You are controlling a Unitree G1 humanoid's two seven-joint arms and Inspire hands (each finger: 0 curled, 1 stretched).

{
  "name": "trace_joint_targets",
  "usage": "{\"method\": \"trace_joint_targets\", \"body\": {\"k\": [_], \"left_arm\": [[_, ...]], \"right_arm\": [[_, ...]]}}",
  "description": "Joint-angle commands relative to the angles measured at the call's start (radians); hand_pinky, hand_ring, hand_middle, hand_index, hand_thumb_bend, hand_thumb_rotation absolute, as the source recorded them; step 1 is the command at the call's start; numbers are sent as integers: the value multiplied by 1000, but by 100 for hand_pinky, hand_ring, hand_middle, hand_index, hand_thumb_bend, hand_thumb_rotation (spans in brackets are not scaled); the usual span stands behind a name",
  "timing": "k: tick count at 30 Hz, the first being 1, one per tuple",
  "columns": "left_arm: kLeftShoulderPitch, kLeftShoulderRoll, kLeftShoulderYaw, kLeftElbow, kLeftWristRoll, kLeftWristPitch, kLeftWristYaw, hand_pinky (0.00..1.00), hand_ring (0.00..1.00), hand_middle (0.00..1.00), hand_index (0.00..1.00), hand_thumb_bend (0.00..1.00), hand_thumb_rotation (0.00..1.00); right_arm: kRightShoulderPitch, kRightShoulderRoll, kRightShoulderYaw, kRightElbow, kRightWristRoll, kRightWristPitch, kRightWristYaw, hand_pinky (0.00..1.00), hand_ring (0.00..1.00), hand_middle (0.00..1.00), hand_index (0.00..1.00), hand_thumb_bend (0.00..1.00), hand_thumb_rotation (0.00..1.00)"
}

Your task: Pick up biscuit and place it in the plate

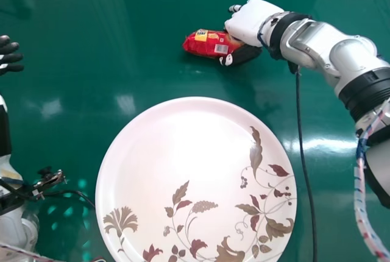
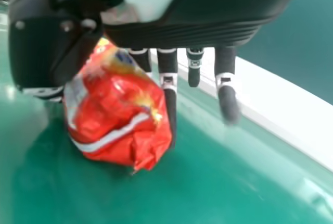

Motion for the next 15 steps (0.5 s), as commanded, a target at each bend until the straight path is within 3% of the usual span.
{"method": "trace_joint_targets", "body": {"k": [1, 7, 15], "left_arm": [[21, 8, 6, -15, -13, -11, -6, 54, 63, 68, 70, 46, 66], [14, 13, 10, -4, -13, -19, -8, 54, 62, 67, 70, 47, 67], [17, 12, 10, -16, -11, -3, -8, 54, 62, 67, 69, 47, 68]], "right_arm": [[-5, -14, 28, 32, -33, -21, -85, 5, 10, 18, 48, 52, 11], [-16, -17, 48, 80, -59, -39, -242, 3, 7, 14, 47, 51, 11], [-7, -32, 26, 58, -42, -40, -263, 3, 8, 14, 47, 51, 11]]}}
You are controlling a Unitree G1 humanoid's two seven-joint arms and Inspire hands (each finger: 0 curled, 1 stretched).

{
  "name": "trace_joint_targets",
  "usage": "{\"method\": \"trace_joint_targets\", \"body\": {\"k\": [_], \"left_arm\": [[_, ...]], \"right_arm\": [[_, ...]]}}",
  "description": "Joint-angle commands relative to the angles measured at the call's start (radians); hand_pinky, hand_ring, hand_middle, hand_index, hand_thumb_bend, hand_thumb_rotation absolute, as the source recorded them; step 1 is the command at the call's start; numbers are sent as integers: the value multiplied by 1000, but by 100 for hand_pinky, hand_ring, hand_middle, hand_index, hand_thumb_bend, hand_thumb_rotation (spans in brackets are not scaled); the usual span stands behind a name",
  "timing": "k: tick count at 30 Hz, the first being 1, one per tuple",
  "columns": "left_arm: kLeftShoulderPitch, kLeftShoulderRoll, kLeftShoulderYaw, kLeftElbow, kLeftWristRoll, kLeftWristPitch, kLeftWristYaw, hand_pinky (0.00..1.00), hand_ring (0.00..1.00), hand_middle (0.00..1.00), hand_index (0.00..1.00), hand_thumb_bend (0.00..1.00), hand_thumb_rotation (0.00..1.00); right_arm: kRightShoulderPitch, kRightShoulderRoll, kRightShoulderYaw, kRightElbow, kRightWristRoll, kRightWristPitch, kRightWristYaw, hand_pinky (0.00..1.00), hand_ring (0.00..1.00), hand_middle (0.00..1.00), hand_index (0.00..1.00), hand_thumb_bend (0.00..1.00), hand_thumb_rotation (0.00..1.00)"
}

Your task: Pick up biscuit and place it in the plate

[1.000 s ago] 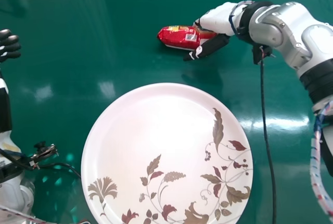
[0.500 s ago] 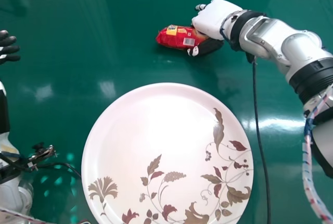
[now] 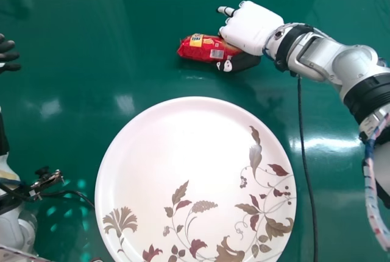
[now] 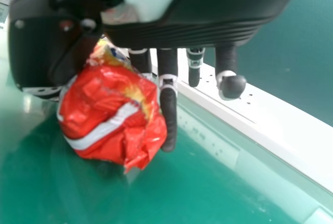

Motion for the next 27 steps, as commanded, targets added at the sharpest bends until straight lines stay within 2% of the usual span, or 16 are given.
{"method": "trace_joint_targets", "body": {"k": [1, 4, 6, 7, 9, 14, 17, 19, 20, 22, 27], "left_arm": [[19, 6, 9, -18, 5, 2, -2, 54, 62, 67, 69, 46, 68], [25, 7, 9, -21, 1, 1, -5, 54, 63, 67, 70, 46, 68], [28, 5, 9, -21, 4, -1, -4, 53, 62, 67, 69, 45, 67], [29, 3, 10, -22, 5, -1, -3, 53, 62, 67, 69, 45, 66], [32, 3, 11, -21, 4, -3, -3, 53, 61, 67, 69, 46, 66], [46, -1, 13, -37, 5, 15, -7, 54, 62, 67, 69, 46, 66], [53, 0, 12, -42, -4, 24, -13, 56, 63, 67, 70, 47, 66], [53, 4, 15, -35, -6, 21, -13, 57, 63, 67, 69, 47, 66], [52, 8, 17, -27, -5, 15, -13, 56, 63, 67, 69, 47, 66], [50, 16, 20, -13, -9, 6, -16, 56, 63, 67, 69, 47, 66], [44, 28, 21, -3, -8, 7, -17, 56, 62, 67, 69, 46, 66]], "right_arm": [[-2, -23, -22, -27, 24, -4, -25, 4, 8, 14, 47, 51, 11], [23, -47, -73, -104, 77, -22, -13, 5, 9, 15, 47, 51, 11], [46, -76, -121, -195, 138, -51, 42, 6, 10, 16, 47, 50, 11], [60, -93, -144, -248, 165, -63, 73, 7, 11, 28, 47, 51, 6], [99, -130, -194, -373, 209, -75, 121, 8, 12, 37, 47, 51, 1], [228, -209, -337, -715, 338, -57, 333, 9, 12, 40, 47, 52, 0], [321, -236, -429, -880, 432, -56, 412, 9, 13, 43, 47, 52, 0], [380, -245, -485, -977, 476, -50, 454, 10, 33, 46, 49, 51, 0], [408, -245, -511, -1012, 495, -59, 455, 10, 37, 47, 49, 51, 0], [468, -242, -559, -1081, 540, -62, 472, 9, 40, 47, 49, 51, 0], [625, -233, -641, -1271, 663, -2, 597, 7, 41, 47, 50, 51, 0]]}}
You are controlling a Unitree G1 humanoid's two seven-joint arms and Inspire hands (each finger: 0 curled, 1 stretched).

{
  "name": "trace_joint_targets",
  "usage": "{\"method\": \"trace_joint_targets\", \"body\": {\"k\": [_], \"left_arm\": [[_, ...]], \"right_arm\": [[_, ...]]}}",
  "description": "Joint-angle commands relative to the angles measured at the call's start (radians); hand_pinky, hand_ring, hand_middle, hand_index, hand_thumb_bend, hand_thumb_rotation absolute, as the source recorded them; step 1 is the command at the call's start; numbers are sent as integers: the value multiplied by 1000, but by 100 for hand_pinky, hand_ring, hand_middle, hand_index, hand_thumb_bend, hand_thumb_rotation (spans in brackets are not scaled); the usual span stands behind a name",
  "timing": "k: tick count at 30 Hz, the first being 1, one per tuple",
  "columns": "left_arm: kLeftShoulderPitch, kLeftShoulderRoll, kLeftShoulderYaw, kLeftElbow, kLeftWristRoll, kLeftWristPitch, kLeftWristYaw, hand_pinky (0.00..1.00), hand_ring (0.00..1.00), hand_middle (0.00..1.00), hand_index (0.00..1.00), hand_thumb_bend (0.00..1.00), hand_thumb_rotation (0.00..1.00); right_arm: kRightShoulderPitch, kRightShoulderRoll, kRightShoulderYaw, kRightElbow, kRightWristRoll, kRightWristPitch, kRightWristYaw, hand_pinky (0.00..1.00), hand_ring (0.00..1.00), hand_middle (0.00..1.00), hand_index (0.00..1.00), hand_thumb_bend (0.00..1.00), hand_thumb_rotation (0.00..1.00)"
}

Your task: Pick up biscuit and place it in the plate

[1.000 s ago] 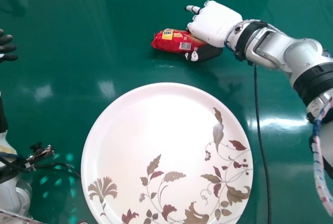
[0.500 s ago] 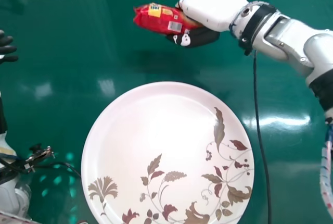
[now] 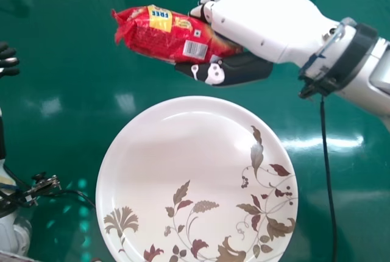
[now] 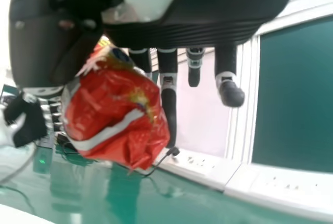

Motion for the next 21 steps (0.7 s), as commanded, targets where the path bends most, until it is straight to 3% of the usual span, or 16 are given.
{"method": "trace_joint_targets", "body": {"k": [1, 9, 15, 21], "left_arm": [[9, 12, 11, 12, -7, -17, -4, 56, 62, 66, 69, 45, 66], [7, 26, 13, 20, -28, -28, -14, 55, 62, 66, 68, 44, 64], [7, 24, 10, 6, -23, -17, -15, 54, 62, 66, 68, 44, 64], [8, 23, 9, -5, -23, -3, -17, 55, 62, 67, 69, 44, 65]], "right_arm": [[76, 2, -42, -88, 54, 11, 38, 7, 41, 47, 50, 51, 0], [293, -40, -87, -330, 258, 146, 316, 9, 41, 45, 50, 51, 0], [418, -37, -86, -391, 274, 128, 389, 7, 42, 46, 49, 51, 0], [483, -10, -52, -420, 260, 165, 440, 6, 42, 47, 49, 51, 0]]}}
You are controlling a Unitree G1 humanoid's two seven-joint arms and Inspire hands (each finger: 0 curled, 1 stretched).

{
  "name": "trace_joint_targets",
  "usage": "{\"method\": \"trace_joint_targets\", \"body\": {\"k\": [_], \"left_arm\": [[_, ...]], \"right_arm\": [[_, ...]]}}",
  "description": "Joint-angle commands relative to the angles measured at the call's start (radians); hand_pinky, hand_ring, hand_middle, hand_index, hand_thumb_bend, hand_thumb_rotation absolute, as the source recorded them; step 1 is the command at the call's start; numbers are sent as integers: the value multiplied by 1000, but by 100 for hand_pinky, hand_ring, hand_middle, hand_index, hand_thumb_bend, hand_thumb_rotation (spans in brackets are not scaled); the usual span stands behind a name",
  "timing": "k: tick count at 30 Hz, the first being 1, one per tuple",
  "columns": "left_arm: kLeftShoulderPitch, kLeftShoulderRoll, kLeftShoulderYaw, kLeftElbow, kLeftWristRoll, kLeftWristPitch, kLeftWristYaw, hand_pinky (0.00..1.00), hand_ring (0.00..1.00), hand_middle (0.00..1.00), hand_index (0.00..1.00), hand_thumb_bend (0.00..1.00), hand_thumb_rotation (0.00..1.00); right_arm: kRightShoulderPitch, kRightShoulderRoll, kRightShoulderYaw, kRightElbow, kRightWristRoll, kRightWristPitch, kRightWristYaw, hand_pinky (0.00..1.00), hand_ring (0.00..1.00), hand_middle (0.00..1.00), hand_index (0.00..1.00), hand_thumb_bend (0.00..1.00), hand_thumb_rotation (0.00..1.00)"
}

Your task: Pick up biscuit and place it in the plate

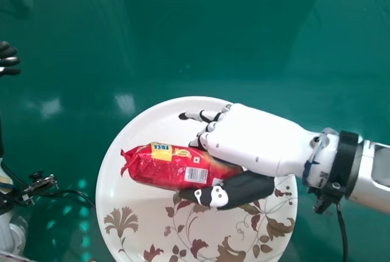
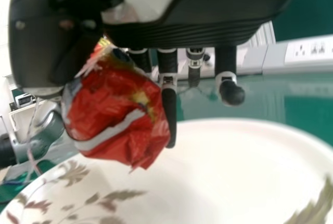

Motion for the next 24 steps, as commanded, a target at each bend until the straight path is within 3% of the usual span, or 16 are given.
{"method": "trace_joint_targets", "body": {"k": [1, 13, 18, 19, 20, 22, 24], "left_arm": [[12, 0, 7, -15, 0, 2, -1, 54, 62, 67, 69, 44, 65], [20, -9, 10, -42, -3, 31, 1, 54, 62, 67, 69, 44, 65], [16, -9, 10, -50, 6, 44, 3, 54, 62, 67, 69, 44, 66], [15, -9, 9, -48, 2, 44, 1, 54, 62, 67, 69, 43, 66], [13, -9, 8, -47, -2, 44, 0, 54, 62, 67, 69, 44, 66], [11, -8, 7, -44, -7, 42, -2, 54, 63, 67, 69, 45, 66], [11, -8, 7, -43, -5, 41, -1, 55, 63, 67, 69, 46, 66]], "right_arm": [[22, 13, 15, -19, -4, 6, 13, 6, 42, 47, 49, 51, 0], [8, 47, 44, 7, 4, 23, 52, 8, 40, 44, 49, 51, 0], [-8, 45, 35, 31, 58, 7, 72, 19, 38, 45, 54, 51, 0], [-14, 38, 33, 33, 72, 9, 85, 27, 43, 52, 51, 51, 7], [-21, 30, 32, 33, 82, 15, 100, 39, 56, 65, 64, 65, 22], [-30, 20, 27, 33, 96, 24, 123, 64, 81, 88, 86, 83, 47], [-35, 16, 21, 36, 100, 19, 132, 75, 92, 97, 95, 92, 56]]}}
